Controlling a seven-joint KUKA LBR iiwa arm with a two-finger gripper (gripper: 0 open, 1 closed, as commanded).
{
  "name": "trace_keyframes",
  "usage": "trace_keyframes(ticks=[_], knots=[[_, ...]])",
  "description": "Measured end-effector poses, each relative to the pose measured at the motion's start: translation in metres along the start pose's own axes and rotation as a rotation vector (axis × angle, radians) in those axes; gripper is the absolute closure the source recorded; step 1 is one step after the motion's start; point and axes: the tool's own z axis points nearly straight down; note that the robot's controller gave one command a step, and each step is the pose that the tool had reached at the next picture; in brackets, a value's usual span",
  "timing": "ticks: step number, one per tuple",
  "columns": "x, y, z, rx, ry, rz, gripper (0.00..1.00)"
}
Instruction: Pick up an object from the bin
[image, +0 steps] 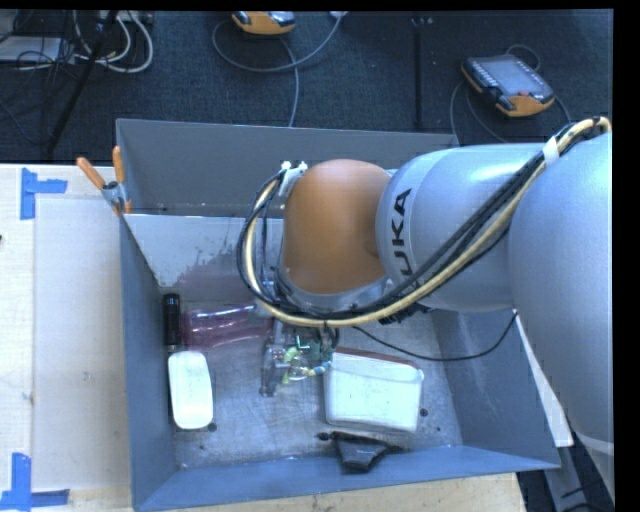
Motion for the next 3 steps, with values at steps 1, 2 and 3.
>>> trace_keyframes(ticks=[1, 2, 3], knots=[[-0.002, -0.001, -0.005, -0.001, -0.007, 0.004, 0.0], [-0.008, -0.074, 0.072, -0.001, -0.011, -0.073, 0.0], [-0.008, -0.075, 0.072, -0.003, -0.013, -0.078, 0.0]])
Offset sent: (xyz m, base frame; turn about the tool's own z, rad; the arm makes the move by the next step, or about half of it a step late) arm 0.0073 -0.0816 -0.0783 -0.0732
